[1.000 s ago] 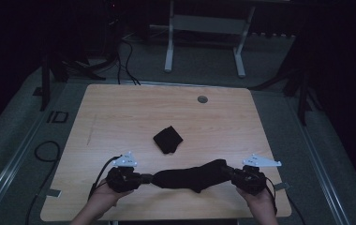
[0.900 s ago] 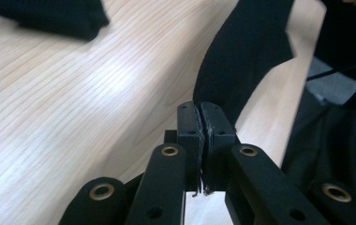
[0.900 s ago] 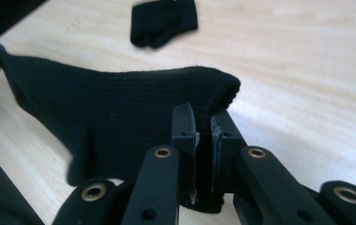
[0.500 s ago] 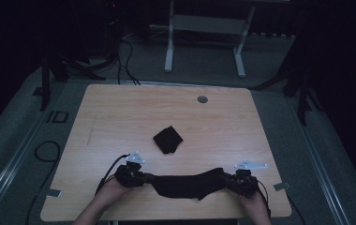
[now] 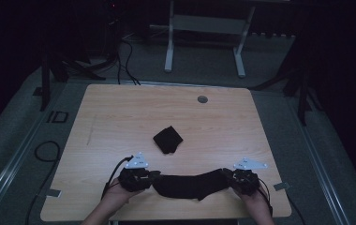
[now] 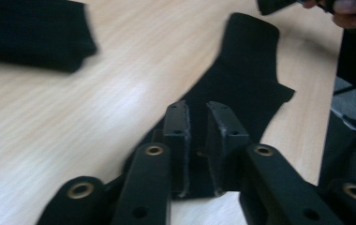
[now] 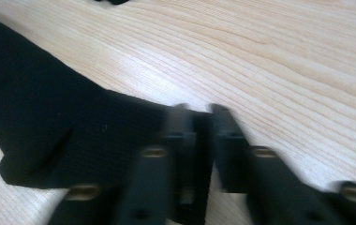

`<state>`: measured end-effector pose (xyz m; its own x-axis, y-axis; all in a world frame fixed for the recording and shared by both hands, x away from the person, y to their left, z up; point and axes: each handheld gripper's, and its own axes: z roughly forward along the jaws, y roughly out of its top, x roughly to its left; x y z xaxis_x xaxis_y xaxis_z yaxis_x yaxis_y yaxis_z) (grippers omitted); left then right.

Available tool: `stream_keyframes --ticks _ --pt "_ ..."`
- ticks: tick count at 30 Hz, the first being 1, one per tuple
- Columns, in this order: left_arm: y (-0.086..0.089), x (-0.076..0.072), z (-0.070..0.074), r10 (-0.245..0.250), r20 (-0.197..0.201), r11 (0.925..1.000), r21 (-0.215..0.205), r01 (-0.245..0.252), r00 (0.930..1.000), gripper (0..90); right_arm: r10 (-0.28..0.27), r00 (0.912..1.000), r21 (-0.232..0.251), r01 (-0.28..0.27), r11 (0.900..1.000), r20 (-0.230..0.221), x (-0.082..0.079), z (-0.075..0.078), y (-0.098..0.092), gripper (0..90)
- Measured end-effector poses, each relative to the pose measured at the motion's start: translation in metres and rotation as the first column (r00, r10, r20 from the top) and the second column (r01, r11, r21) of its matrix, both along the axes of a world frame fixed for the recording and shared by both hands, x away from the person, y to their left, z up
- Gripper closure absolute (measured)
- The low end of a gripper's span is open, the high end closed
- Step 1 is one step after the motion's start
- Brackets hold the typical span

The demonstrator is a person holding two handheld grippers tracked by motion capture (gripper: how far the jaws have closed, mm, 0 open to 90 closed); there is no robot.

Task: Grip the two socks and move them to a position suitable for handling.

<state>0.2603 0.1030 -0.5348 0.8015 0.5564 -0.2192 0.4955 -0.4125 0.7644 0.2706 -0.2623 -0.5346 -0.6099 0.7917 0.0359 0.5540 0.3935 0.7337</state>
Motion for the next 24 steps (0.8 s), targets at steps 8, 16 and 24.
stream_keyframes --ticks 8,16,24 --pt "-0.004 0.014 -0.031 0.006 -0.108 0.9957 0.093 0.004 0.9941 87.7 0.028 0.9986 -0.039 -0.029 0.999 -0.046 0.000 -0.016 0.004 89.7" --pt "0.006 0.012 -0.032 0.036 -0.096 0.9952 0.094 -0.027 0.9947 88.3 0.052 0.9964 -0.026 -0.054 0.998 -0.067 -0.007 -0.024 0.010 89.4" --pt "0.009 0.003 -0.033 0.022 -0.099 0.9962 0.086 -0.013 0.9949 88.2 0.047 0.9972 -0.018 -0.048 0.999 -0.058 -0.011 -0.025 0.010 89.3"
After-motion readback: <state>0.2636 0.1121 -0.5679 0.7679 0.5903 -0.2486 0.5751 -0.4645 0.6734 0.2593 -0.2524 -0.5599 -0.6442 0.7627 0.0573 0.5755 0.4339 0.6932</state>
